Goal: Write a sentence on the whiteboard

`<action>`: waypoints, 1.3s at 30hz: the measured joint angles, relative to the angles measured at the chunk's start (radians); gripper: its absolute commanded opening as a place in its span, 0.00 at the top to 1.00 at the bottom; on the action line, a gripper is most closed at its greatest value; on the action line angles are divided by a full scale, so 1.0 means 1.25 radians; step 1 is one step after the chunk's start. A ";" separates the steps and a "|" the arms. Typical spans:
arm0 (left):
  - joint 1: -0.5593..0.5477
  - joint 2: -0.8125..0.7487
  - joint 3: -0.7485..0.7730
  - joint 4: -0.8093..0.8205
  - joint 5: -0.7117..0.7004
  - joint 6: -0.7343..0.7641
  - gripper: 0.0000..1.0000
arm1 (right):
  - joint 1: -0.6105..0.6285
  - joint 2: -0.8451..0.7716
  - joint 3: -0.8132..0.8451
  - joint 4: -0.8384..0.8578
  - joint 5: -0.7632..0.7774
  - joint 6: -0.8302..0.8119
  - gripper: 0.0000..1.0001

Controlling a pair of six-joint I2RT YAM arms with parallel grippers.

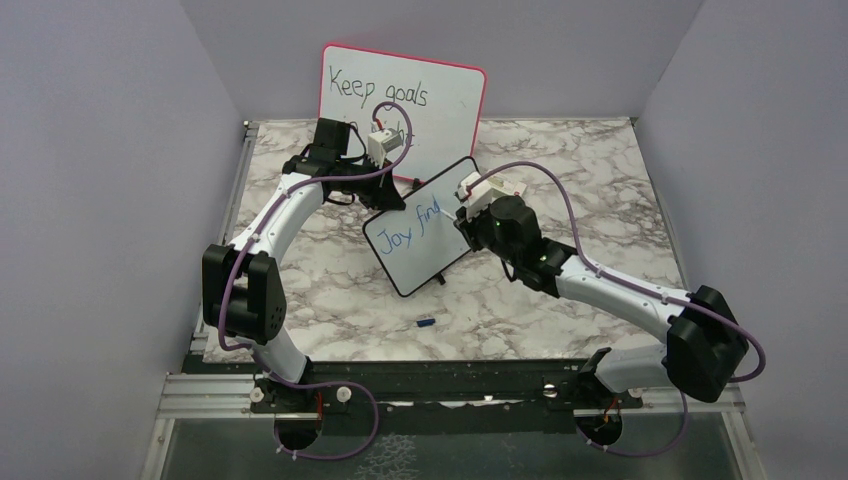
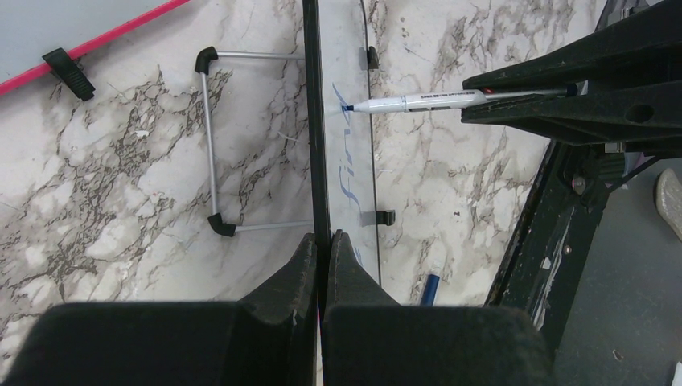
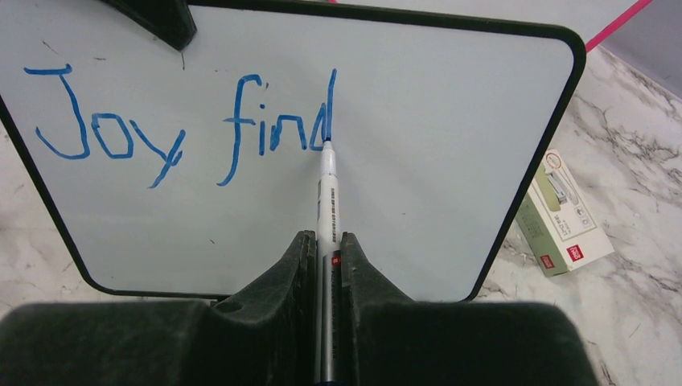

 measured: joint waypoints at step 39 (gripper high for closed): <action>0.000 0.000 -0.002 0.001 0.000 -0.001 1.00 | -0.024 -0.060 -0.027 0.020 0.031 0.026 1.00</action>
